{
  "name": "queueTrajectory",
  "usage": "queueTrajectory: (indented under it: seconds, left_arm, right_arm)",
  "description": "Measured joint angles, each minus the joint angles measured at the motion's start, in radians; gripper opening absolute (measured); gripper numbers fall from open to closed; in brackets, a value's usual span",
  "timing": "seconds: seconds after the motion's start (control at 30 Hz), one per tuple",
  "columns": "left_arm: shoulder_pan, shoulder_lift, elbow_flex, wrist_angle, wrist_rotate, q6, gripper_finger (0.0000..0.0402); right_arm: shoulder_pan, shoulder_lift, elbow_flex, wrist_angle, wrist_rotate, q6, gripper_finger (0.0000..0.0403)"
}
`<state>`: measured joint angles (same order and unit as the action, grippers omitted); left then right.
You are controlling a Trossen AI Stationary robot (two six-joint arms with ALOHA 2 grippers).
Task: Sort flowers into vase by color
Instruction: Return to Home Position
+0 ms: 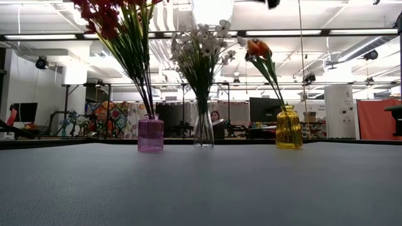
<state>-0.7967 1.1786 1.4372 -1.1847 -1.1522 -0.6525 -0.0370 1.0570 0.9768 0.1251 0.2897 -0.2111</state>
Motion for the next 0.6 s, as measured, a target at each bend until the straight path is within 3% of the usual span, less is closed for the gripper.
queueTrajectory:
  seconds: [0.13,0.27,0.5,0.6]
  left_arm:
    - [0.000,0.000,0.000,0.016,0.080,-0.033,0.0148]
    - [-0.007,0.003,0.000,0.031,0.088,-0.029,0.0148]
    - [-0.081,0.016,-0.086,0.072,-0.045,0.022,0.0148]
    - [-0.131,0.015,-0.159,0.175,-0.050,0.066,0.0148]
  right_arm:
    - [0.056,-0.066,0.000,-0.014,0.000,0.004,0.0173]
    - [0.122,-0.137,0.000,-0.084,-0.024,0.011,0.0173]
    - [0.258,-0.275,-0.069,-0.157,-0.038,-0.034,0.0163]
    - [0.299,-0.340,-0.127,-0.159,-0.037,-0.041,0.0156]
